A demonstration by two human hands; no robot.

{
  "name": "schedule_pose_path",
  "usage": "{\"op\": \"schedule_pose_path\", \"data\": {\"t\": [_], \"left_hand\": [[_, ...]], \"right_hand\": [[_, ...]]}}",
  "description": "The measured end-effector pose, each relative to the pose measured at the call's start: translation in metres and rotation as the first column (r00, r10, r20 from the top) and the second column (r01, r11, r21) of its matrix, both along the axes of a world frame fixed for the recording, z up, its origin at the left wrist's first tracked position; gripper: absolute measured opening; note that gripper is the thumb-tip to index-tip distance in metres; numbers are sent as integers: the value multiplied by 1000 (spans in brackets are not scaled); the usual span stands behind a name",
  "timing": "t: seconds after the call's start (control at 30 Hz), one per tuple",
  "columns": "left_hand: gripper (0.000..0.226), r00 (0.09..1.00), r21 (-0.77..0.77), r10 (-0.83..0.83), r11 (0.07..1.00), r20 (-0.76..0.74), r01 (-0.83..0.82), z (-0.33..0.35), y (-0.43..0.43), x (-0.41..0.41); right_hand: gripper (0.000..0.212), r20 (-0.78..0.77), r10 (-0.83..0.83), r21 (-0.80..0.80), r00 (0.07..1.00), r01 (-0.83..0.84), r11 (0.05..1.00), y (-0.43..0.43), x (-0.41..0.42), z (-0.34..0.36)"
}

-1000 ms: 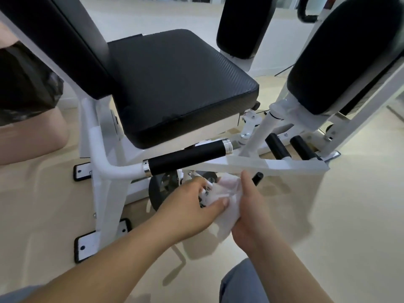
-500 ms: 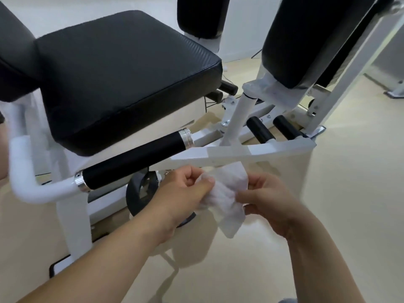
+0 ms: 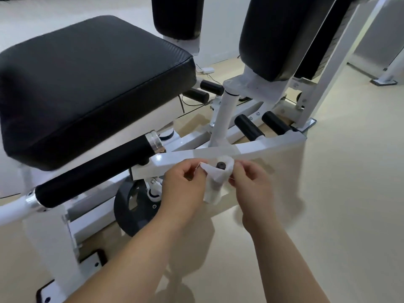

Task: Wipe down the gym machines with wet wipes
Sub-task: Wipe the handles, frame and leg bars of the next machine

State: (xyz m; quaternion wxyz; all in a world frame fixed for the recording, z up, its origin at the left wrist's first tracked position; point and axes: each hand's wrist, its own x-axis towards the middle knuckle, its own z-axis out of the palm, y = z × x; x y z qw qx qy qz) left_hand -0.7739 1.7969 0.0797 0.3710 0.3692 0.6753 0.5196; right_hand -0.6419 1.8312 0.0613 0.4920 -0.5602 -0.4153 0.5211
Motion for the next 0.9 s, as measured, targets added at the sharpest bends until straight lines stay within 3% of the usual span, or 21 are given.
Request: {"op": "schedule_pose_path", "data": {"t": [0.1,0.23,0.4,0.53,0.6,0.7,0.8,0.9], "left_hand": [[16,996,-9,10,1000,85,-10,0,-3,0],[4,969,-4,69,998,236,-70,-1,-6,-6],[5,961,-15,14,1000,277,-10,-6,-9,1],[8,913,31,4,999,409,-19,-4,-3,3],[11,900,82,-31,997,436,-5,-2,1,0],[23,932,68,-20,998,361,-5,-9,6,-6],[34,997,-75,44,996,67,-39,-33,6,-19],[29,931,-276,-309,928,-196,250,-56,-1,-25]], "right_hand": [[32,-127,145,-39,981,-151,988,-4,-12,-5],[42,-237,175,-58,956,-194,979,-8,-19,-5],[35,-183,147,-11,972,-152,988,-18,-21,-2],[36,-77,274,60,959,-270,961,-24,-17,-9],[26,1,308,97,951,-307,947,-19,-16,-13],[20,54,335,120,941,-339,933,-15,-17,-16],[17,80,301,124,950,-309,943,-13,-26,-15],[18,67,247,214,967,-256,943,-10,-32,-3]]}}
